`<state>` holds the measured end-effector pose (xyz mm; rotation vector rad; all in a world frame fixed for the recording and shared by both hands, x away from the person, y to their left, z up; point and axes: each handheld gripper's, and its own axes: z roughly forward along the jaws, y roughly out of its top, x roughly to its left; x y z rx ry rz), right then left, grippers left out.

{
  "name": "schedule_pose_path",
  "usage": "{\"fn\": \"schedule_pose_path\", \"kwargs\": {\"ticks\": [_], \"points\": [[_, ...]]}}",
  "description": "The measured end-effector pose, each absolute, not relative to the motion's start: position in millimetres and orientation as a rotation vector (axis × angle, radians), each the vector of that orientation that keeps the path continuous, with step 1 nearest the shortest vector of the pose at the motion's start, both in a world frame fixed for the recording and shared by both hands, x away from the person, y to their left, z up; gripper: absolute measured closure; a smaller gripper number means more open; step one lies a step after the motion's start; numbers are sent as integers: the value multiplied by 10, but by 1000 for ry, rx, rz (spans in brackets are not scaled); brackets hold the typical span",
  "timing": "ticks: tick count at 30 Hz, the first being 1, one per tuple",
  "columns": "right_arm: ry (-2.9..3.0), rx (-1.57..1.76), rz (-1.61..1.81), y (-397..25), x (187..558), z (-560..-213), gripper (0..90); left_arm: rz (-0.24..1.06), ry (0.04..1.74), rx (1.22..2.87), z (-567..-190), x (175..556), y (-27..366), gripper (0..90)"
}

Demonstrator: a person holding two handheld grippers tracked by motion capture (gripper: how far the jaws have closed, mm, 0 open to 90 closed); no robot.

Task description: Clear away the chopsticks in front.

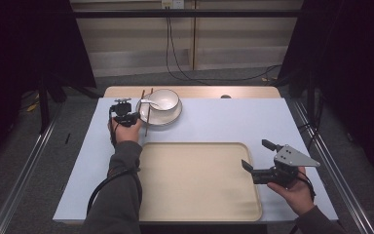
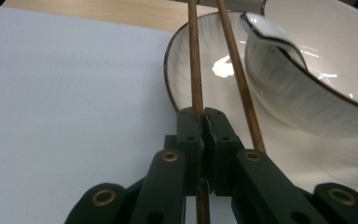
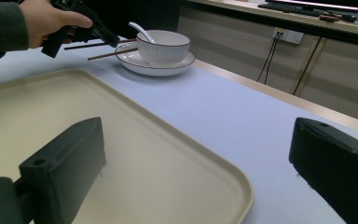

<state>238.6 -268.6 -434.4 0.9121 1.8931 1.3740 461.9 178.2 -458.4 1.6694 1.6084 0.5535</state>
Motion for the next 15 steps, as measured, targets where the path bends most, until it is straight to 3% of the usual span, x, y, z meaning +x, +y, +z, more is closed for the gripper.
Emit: {"fn": "schedule_pose_path", "kwargs": {"ticks": [15], "points": [[1899,902,1369,-2671,2384,-4347,33,518,1677,1562,-4509,4091,1958,855]]}}
